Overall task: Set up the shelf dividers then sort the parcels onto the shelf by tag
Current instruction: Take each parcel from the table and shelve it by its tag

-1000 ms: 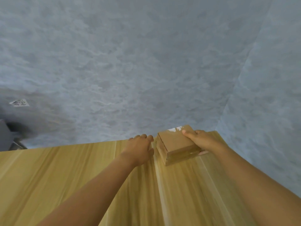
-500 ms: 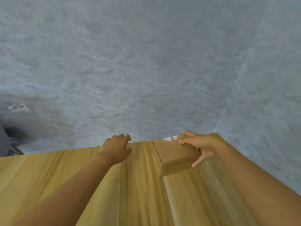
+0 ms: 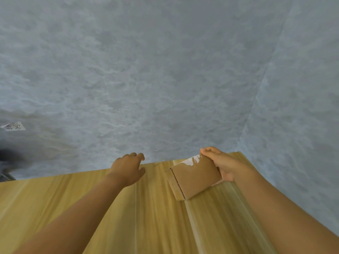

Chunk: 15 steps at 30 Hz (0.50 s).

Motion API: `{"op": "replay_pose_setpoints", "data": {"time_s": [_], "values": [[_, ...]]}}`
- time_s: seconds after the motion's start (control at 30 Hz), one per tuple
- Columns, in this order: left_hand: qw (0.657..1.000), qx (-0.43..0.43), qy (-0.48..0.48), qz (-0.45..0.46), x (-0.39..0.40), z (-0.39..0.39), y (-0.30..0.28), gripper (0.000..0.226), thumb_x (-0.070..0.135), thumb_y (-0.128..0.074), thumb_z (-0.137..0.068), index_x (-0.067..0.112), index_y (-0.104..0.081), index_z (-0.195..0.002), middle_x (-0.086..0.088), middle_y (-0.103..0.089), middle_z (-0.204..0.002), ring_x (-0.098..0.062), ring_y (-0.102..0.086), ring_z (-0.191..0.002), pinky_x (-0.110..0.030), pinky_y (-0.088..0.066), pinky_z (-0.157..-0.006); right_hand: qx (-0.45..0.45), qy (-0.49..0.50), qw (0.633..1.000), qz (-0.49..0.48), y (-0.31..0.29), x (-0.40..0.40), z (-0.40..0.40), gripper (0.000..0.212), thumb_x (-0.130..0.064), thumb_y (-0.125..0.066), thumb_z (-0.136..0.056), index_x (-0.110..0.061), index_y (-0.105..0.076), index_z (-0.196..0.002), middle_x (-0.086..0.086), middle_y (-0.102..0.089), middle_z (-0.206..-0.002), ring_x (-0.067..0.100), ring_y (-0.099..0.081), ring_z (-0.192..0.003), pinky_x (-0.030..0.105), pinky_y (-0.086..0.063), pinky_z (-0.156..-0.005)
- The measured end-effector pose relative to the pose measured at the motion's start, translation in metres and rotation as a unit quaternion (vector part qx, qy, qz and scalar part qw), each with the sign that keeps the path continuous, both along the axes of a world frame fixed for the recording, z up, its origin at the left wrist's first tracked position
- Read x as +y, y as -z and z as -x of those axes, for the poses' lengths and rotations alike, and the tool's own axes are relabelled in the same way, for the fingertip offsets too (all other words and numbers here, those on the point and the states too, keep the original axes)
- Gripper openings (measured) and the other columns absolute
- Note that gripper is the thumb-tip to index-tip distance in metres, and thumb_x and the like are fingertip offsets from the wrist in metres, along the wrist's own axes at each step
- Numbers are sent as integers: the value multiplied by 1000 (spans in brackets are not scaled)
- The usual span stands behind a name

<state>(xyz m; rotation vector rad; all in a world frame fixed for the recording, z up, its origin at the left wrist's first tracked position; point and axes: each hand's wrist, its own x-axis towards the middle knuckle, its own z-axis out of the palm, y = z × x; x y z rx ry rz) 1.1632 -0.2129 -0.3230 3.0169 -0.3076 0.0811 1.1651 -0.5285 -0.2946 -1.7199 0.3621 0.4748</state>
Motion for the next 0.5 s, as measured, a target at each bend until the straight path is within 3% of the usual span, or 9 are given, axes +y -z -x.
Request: {"op": "replay_pose_setpoints", "data": {"time_s": [0.13, 0.23, 0.37, 0.43, 0.5], "values": [[1000, -9, 13, 7, -3, 0, -4, 43, 39, -50, -98, 25, -47, -139, 2, -58, -132, -17, -57, -118, -31, -46, -93, -53, 57, 997, -9, -4, 0, 8, 22, -45, -55, -94, -30, -65, -107, 1, -65, -110, 19, -61, -94, 35, -51, -71], [1000, -12, 19, 5, -5, 0, -10, 44, 39, -49, -98, 24, -46, -139, 2, -58, -132, -17, -57, -118, -32, -48, -94, -68, 73, 993, -63, -9, -2, 12, 28, -41, -54, -90, -23, -70, -104, 0, -69, -94, 17, -62, -85, 35, -50, -73], [999, -10, 31, 22, -11, 0, -20, 42, 41, -49, -99, 25, -48, -137, 2, -59, -129, -17, -58, -115, -32, -49, -93, -157, 67, 980, -106, -19, 2, 13, 31, -27, -57, -90, -30, -71, -117, -1, -73, -104, 12, -66, -92, 31, -52, -75], [996, 17, 34, 86, -17, 1, -28, 40, 46, -46, -101, 26, -52, -134, 2, -61, -124, -15, -60, -108, -30, -49, -91, -190, 61, 972, -123, -25, 7, 14, 42, -27, -60, -79, -34, -68, -121, -4, -73, -111, 11, -66, -98, 28, -53, -71], [973, 73, 23, 216, -25, 4, -41, 47, 56, -37, -101, 24, -56, -130, 2, -65, -121, -14, -62, -103, -31, -50, -91, -217, 55, 964, -147, -28, 13, 13, 49, -26, -60, -70, -37, -68, -117, -8, -73, -114, 8, -68, -99, 25, -55, -66]]}}
